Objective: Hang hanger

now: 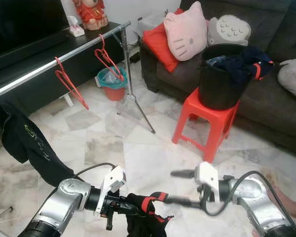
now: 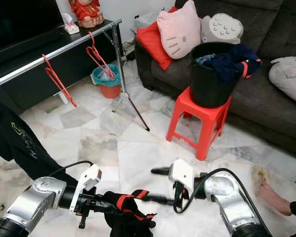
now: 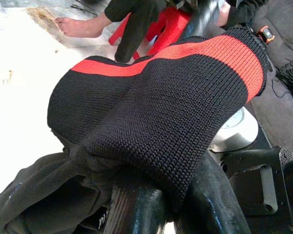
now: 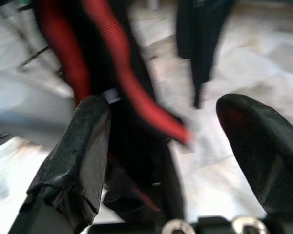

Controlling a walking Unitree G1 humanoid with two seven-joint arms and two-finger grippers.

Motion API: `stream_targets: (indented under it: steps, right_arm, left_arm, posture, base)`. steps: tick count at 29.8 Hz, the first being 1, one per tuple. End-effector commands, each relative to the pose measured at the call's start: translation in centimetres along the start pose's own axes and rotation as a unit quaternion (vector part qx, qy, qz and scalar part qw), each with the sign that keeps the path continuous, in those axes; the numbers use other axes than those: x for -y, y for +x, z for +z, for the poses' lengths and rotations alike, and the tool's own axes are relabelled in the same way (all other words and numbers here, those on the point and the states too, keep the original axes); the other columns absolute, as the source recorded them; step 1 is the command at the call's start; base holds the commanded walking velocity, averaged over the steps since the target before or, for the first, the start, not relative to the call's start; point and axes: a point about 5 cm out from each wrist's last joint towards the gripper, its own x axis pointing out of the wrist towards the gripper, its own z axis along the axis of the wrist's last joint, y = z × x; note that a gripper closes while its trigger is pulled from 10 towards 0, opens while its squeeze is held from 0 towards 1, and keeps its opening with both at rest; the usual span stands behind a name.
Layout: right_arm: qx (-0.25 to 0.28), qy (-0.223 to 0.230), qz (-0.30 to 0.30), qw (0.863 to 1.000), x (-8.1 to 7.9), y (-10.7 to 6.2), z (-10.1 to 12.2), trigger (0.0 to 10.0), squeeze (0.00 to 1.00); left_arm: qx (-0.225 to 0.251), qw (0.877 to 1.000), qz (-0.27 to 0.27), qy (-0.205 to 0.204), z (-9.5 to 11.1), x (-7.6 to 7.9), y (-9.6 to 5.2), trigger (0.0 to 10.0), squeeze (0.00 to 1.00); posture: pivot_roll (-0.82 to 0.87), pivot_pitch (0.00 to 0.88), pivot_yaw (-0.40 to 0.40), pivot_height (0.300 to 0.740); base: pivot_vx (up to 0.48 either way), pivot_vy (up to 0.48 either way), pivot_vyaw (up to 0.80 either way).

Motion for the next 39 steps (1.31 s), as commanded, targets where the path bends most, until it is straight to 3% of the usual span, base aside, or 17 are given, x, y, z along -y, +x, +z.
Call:
stream_targets:
  steps: [1, 13, 23, 29, 39]
  right_arm:
    - [0.003, -0.008, 0.013, 1.0, 0.0, 0.5, 0.4, 10.0, 0.0]
    - [0.003, -0.059, -0.058, 0.997, 2.1, 1.7, 1.2, 10.0, 0.0]
    - [0.032, 0.0, 0.058, 0.998, -0.1, 2.2, 1.2, 10.0, 0.0]
    - [0.032, -0.014, -0.002, 0.999, 1.2, 2.1, 1.1, 10.0, 0.0]
    - [0.034, -0.014, -0.017, 0.999, 1.7, 2.6, 1.2, 10.0, 0.0]
  left_arm:
    - [-0.005, 1.0, -0.005, 0.01, 0.3, 0.2, -0.1, 10.0, 0.0]
    - [-0.006, 1.0, -0.007, 0.009, 0.4, 0.4, 0.0, 10.0, 0.0]
    - [-0.005, 1.0, -0.007, 0.008, 0.4, 0.4, 0.1, 10.0, 0.0]
    - [-0.004, 1.0, -0.006, 0.006, 0.4, 0.3, 0.1, 10.0, 0.0]
    - [-0.004, 1.0, -0.005, 0.006, 0.4, 0.3, 0.2, 10.0, 0.0]
  posture:
    - [0.0, 0.046, 0.076, 0.74]
    - [0.01, 0.049, 0.075, 0.74]
    - [0.01, 0.048, 0.073, 0.74]
    - [0.01, 0.045, 0.071, 0.74]
    - [0.01, 0.041, 0.069, 0.74]
  base:
    - [0.0, 0.0, 0.0]
    - [0.0, 0.0, 0.0]
    - [0.0, 0.0, 0.0]
    - [0.0, 0.0, 0.0]
    - [0.0, 0.0, 0.0]
